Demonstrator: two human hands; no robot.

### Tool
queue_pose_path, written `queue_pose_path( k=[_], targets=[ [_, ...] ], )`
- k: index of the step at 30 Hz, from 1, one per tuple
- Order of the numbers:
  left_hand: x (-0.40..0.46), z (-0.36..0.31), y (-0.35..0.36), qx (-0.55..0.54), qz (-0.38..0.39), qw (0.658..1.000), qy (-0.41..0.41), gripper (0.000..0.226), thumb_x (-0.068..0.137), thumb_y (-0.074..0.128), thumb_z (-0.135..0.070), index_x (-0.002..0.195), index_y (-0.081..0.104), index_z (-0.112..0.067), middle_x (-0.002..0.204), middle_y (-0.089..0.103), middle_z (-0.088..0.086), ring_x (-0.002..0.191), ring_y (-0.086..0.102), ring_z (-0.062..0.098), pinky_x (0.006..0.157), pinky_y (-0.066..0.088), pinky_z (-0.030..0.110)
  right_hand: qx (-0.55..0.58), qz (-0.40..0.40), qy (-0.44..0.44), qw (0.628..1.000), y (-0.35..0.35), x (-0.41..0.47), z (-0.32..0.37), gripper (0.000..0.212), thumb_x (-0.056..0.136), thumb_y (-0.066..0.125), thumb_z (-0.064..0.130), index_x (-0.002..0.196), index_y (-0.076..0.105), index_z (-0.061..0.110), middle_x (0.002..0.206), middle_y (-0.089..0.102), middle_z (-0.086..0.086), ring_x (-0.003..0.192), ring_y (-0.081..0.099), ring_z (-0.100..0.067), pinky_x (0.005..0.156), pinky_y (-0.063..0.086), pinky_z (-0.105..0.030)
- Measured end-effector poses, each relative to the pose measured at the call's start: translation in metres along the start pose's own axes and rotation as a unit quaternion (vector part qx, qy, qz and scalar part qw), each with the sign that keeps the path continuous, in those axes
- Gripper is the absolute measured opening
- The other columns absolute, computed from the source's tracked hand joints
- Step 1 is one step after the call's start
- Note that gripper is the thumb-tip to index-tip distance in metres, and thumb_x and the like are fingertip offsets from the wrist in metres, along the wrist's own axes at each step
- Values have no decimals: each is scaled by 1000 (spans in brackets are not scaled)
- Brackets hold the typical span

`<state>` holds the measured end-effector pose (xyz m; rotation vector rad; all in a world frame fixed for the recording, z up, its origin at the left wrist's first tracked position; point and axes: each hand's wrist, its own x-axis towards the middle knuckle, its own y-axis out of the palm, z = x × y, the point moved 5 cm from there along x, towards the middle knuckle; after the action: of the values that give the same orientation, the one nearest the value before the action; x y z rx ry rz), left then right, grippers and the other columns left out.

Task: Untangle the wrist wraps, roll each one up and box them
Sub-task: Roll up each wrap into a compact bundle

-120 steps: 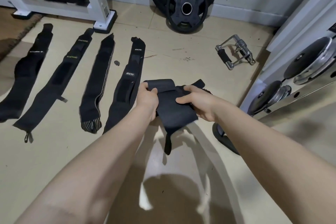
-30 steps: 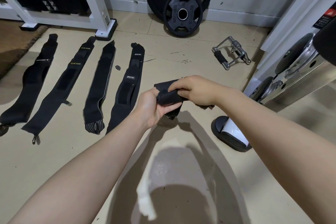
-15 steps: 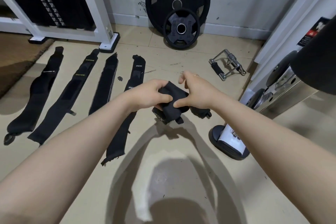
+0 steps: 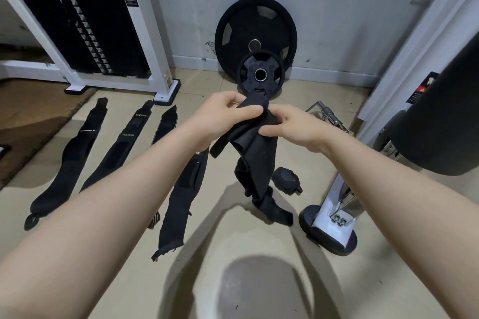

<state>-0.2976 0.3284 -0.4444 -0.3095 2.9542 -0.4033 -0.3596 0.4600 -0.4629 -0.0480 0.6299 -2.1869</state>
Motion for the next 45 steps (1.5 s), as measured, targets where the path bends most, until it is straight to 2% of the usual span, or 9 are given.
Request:
queue_pose_path(
  k=[6, 10, 15, 22, 29, 32, 36, 42, 45],
  targets=[
    [-1, -14, 6, 93, 33, 995, 25, 25, 96, 54, -33, 96, 65, -10, 89, 66, 4, 78, 61, 14, 75, 50, 29, -43, -86, 9, 995, 6, 2, 0, 26, 89, 51, 12, 115, 53, 13, 110, 64, -7, 104, 60, -20, 95, 47, -41],
    [3, -24, 2, 149, 51, 987, 40, 41, 99, 47, -37, 101, 66, -1, 93, 67, 15, 80, 57, 18, 79, 48, 37, 66, -26, -12, 997, 11, -2, 1, 15, 95, 53, 12, 104, 58, 22, 107, 66, 1, 102, 61, -13, 92, 47, -30],
    [4, -32, 9, 274, 119, 953, 50, 38, 96, 50, -40, 108, 63, -6, 101, 68, 13, 88, 63, 24, 88, 49, 40, 47, -85, 51, 994, 5, 4, 1, 20, 83, 60, 3, 102, 66, 8, 93, 66, -9, 85, 61, -21, 76, 46, -32],
    [6, -19, 13, 255, 195, 947, 38, 23, 91, 62, -27, 113, 56, -21, 96, 67, -4, 84, 64, 11, 76, 51, 20, 15, -52, 93, 994, 7, 4, -2, 22, 85, 53, 1, 104, 63, 6, 88, 61, -8, 77, 57, -22, 62, 43, -28],
    [21, -31, 11, 421, 132, 891, 106, 24, 85, 69, -34, 92, 51, -20, 75, 52, -10, 70, 51, 10, 57, 36, 24, 230, -9, 58, 971, 8, 3, -5, 39, 80, 42, 2, 114, 59, 11, 92, 57, -8, 74, 55, -19, 55, 46, -21],
    [22, -36, 12, 456, 110, 870, 151, 31, 88, 66, -32, 111, 55, -16, 87, 56, -3, 85, 54, 20, 68, 38, 29, 282, 22, 42, 958, 4, 0, 0, 31, 82, 46, 22, 110, 57, 19, 88, 58, 1, 69, 57, -9, 64, 50, -20],
    [25, -43, 12, 487, 61, 848, 200, 33, 88, 65, -35, 115, 56, -19, 95, 59, -1, 96, 55, 26, 77, 46, 38, 172, -48, 45, 983, -3, 3, 7, 37, 100, 35, 45, 120, 53, 18, 109, 65, -3, 92, 61, -15, 88, 48, -37],
    [18, -40, -8, 184, -98, 963, 172, 61, 71, 82, -34, 123, 52, -21, 97, 58, -7, 86, 56, 6, 73, 44, 13, 154, -123, 8, 980, -21, 6, 23, 29, 102, 37, 34, 115, 55, 16, 103, 66, 2, 83, 63, -11, 78, 52, -34],
    [18, -18, -5, -132, -42, 988, 64, 57, 78, 75, -31, 126, 49, -17, 109, 62, -2, 100, 62, 11, 89, 51, 25, 217, -132, -7, 967, -23, 7, 26, 27, 101, 37, 35, 112, 57, 20, 107, 68, 2, 95, 66, -16, 93, 49, -43]
  ],
)
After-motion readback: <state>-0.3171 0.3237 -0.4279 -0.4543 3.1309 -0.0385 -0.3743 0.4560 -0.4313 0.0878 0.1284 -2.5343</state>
